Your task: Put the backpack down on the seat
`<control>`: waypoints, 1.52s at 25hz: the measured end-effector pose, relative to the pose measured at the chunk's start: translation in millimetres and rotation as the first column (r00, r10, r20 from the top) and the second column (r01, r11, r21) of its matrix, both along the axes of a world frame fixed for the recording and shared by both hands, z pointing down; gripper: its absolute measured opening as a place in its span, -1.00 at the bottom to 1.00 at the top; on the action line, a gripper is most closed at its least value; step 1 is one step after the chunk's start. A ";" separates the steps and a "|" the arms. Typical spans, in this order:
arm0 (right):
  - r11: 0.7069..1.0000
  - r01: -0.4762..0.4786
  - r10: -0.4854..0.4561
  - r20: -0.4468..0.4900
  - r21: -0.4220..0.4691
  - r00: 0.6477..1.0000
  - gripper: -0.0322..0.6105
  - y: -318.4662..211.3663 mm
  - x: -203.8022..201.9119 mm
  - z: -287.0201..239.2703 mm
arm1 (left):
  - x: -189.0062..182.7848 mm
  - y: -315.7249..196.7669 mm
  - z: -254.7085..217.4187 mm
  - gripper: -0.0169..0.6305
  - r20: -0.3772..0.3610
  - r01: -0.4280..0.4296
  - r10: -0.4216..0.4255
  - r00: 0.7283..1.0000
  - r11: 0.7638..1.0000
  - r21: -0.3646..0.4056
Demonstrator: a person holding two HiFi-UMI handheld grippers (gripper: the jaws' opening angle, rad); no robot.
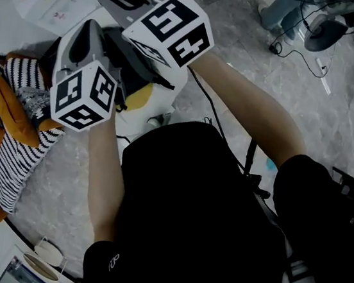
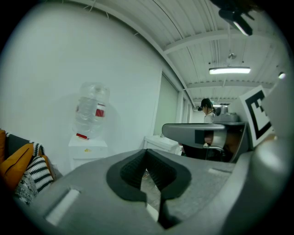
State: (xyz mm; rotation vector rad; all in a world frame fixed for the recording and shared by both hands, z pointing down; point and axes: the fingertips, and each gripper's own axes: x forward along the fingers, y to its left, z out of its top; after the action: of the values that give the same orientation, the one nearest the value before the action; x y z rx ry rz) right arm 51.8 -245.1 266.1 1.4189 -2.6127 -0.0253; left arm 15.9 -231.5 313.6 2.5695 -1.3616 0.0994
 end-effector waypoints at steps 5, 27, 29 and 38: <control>1.000 -0.005 0.006 0.039 -0.002 0.999 -0.88 -7.0 -1.1 2.4 | -5.4 -4.6 0.9 -0.95 -0.007 0.030 -0.030 1.000 1.000 -0.008; 0.999 -0.037 0.034 0.167 0.012 0.985 -0.88 3.4 -44.6 1.2 | -85.5 -1.6 -34.8 -0.95 0.030 0.318 -0.325 0.945 0.938 0.141; 0.999 -0.038 0.037 0.145 0.001 0.989 -0.88 -1.2 -46.5 2.8 | -89.7 -5.8 -36.0 -0.95 0.043 0.326 -0.336 0.941 0.934 0.148; 1.000 -0.001 -0.002 0.138 0.028 0.990 -0.88 -4.6 -61.9 -3.4 | -93.6 -8.9 -40.7 -0.95 -0.005 0.332 -0.335 0.942 0.933 0.138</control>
State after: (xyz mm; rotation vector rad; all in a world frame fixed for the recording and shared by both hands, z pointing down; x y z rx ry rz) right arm -10.0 -249.7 262.7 1.4795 -2.7335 0.0385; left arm -77.8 -240.3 272.8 2.4015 -1.8490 -0.0307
